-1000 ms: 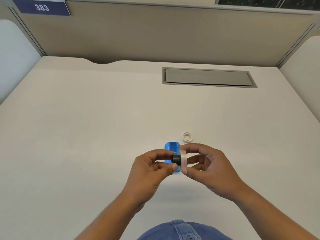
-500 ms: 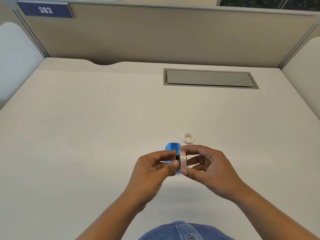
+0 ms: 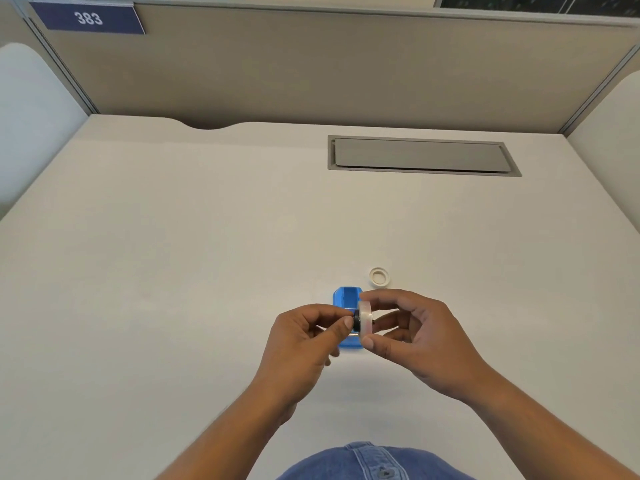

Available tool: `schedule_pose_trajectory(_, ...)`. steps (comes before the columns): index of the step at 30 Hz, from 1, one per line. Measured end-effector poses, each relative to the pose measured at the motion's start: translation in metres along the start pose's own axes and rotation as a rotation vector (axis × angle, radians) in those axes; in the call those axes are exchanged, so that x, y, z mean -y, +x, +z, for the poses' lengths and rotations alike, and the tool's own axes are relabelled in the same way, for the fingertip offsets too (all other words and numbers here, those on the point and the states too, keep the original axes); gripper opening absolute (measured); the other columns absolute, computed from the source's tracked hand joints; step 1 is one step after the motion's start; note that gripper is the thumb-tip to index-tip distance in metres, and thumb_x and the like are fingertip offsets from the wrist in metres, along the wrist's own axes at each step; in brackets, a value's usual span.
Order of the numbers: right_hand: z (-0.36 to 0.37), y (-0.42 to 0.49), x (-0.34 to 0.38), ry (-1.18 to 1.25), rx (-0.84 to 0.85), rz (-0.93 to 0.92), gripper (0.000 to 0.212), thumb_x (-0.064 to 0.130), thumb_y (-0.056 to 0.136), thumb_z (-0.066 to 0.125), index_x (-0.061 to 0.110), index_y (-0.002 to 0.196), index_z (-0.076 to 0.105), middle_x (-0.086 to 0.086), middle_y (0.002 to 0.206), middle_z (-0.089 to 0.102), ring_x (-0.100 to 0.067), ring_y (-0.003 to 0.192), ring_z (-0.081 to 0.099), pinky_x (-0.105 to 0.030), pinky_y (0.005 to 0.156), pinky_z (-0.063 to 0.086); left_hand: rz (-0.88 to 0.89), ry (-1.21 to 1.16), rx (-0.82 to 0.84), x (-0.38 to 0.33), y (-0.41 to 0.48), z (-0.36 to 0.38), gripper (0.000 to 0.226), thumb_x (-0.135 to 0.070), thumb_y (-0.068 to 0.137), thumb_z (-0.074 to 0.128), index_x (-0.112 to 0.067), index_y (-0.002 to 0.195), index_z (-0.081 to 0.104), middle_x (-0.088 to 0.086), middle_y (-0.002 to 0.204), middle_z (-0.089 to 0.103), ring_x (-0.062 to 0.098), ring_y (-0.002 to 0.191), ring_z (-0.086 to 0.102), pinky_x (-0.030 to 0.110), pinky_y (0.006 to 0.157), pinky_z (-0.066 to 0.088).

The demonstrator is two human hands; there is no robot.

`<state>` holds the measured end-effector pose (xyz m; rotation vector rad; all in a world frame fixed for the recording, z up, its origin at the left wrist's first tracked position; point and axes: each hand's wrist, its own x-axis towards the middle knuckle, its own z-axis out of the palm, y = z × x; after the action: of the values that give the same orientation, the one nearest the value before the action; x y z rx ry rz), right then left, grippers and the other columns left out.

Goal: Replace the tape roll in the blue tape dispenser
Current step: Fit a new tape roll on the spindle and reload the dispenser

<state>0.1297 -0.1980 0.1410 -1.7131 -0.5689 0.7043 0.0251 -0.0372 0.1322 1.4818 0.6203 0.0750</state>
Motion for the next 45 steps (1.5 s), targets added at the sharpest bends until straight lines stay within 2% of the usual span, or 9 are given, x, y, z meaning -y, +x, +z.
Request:
schedule_pose_trajectory(9, 0.003, 0.002, -0.006, 0.033, 0.030, 0.044, 0.048, 0.024, 0.069, 0.088, 0.038, 0.112, 0.069, 0.008, 0.105, 0.075, -0.017, 0.087, 0.074, -0.027, 0.074, 0.060, -0.011, 0.053, 0.034, 0.004, 0.005, 0.004, 0.017, -0.020, 0.090, 0.068, -0.018, 0.076, 0.075, -0.015, 0.049, 0.056, 0.000, 0.043, 0.043, 0.010, 0.045, 0.036)
schedule_pose_trajectory(12, 0.001, 0.004, -0.008, 0.089, 0.008, 0.080, 0.052, 0.033, 0.067, 0.087, 0.032, 0.115, 0.068, 0.006, 0.108, 0.076, -0.018, 0.090, 0.075, -0.027, 0.079, 0.059, -0.014, 0.057, 0.030, 0.005, 0.008, 0.004, 0.019, -0.019, 0.092, 0.065, -0.018, 0.076, 0.074, -0.017, 0.046, 0.053, 0.000, 0.041, 0.041, 0.009, 0.043, 0.034)
schedule_pose_trajectory(16, -0.004, 0.008, -0.010, -0.007, -0.052, 0.077, 0.024, 0.018, 0.083, 0.077, 0.032, 0.102, 0.073, 0.006, 0.100, 0.076, -0.017, 0.079, 0.070, -0.029, 0.072, 0.059, -0.042, 0.056, 0.005, 0.006, 0.013, 0.003, 0.021, -0.020, 0.093, 0.065, -0.020, 0.073, 0.071, -0.017, 0.044, 0.050, 0.002, 0.040, 0.040, 0.010, 0.041, 0.033)
schedule_pose_trajectory(20, -0.004, 0.013, -0.011, -0.145, -0.032, 0.050, 0.024, 0.010, 0.083, 0.075, 0.033, 0.091, 0.077, 0.011, 0.090, 0.078, -0.006, 0.068, 0.065, -0.016, 0.062, 0.051, -0.061, 0.061, 0.007, 0.006, 0.020, 0.003, 0.019, -0.023, 0.093, 0.065, -0.021, 0.074, 0.070, -0.018, 0.044, 0.052, 0.001, 0.040, 0.041, 0.010, 0.041, 0.035)
schedule_pose_trajectory(27, -0.004, 0.029, -0.019, -0.129, -0.118, 0.032, 0.019, 0.014, 0.074, 0.084, 0.026, 0.087, 0.076, 0.011, 0.087, 0.076, -0.006, 0.067, 0.067, -0.019, 0.060, 0.054, -0.056, 0.091, 0.038, 0.005, 0.032, 0.006, 0.016, -0.027, 0.093, 0.065, -0.024, 0.079, 0.072, -0.012, 0.056, 0.062, 0.003, 0.051, 0.054, 0.022, 0.054, 0.046)
schedule_pose_trajectory(32, -0.009, 0.038, -0.023, -0.132, -0.070, 0.020, 0.026, 0.012, 0.076, 0.083, 0.028, 0.095, 0.076, 0.009, 0.093, 0.076, -0.010, 0.072, 0.068, -0.021, 0.062, 0.054, -0.035, 0.104, 0.081, 0.007, 0.043, 0.002, 0.013, -0.024, 0.093, 0.065, -0.023, 0.082, 0.072, -0.013, 0.068, 0.067, 0.001, 0.057, 0.060, 0.021, 0.056, 0.048)
schedule_pose_trajectory(38, -0.013, 0.051, -0.032, -0.153, -0.010, 0.037, 0.030, 0.003, 0.076, 0.079, 0.026, 0.095, 0.075, 0.008, 0.093, 0.076, -0.012, 0.075, 0.070, -0.021, 0.064, 0.056, -0.046, 0.197, 0.112, 0.015, 0.058, 0.000, 0.013, -0.024, 0.093, 0.065, -0.028, 0.082, 0.072, -0.014, 0.068, 0.069, -0.002, 0.061, 0.062, 0.020, 0.060, 0.050)
schedule_pose_trajectory(41, -0.015, 0.057, -0.039, -0.186, -0.008, 0.048, 0.030, 0.002, 0.074, 0.078, 0.025, 0.093, 0.077, 0.008, 0.087, 0.077, -0.011, 0.076, 0.072, -0.020, 0.065, 0.055, -0.061, 0.189, 0.102, 0.019, 0.066, -0.002, 0.009, -0.019, 0.088, 0.070, -0.028, 0.087, 0.068, -0.005, 0.076, 0.071, 0.003, 0.062, 0.061, 0.019, 0.058, 0.048)
schedule_pose_trajectory(45, -0.015, 0.065, -0.050, -0.203, -0.022, 0.075, 0.030, 0.003, 0.072, 0.079, 0.025, 0.091, 0.075, 0.012, 0.083, 0.076, -0.007, 0.079, 0.073, -0.018, 0.065, 0.055, -0.001, 0.321, 0.076, 0.024, 0.077, -0.010, 0.036, -0.017, 0.074, 0.081, -0.032, 0.099, 0.060, -0.014, 0.083, 0.066, 0.002, 0.052, 0.052, 0.013, 0.049, 0.046)
